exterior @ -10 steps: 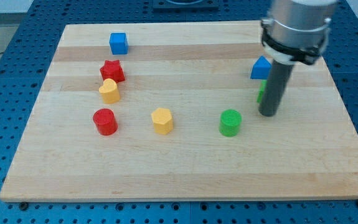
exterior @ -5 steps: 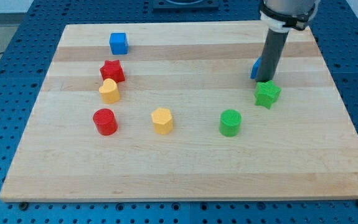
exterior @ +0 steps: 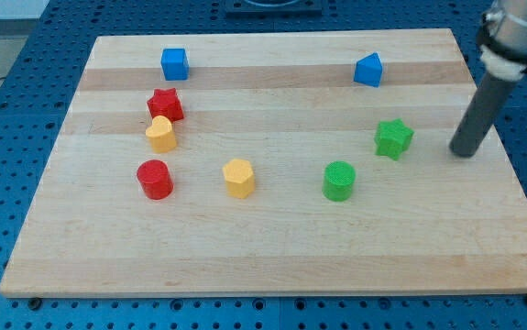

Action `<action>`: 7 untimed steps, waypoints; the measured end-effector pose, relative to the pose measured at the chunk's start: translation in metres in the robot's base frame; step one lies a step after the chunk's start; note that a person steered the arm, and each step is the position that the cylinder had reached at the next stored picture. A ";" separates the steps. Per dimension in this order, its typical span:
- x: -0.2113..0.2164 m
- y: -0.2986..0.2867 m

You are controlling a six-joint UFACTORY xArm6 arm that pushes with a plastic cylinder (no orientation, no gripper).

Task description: Place the green star and blue triangle in a vertical line

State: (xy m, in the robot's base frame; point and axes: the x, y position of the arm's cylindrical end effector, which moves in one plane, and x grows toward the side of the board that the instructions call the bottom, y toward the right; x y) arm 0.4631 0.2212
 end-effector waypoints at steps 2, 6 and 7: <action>-0.026 -0.037; -0.032 -0.118; -0.046 -0.114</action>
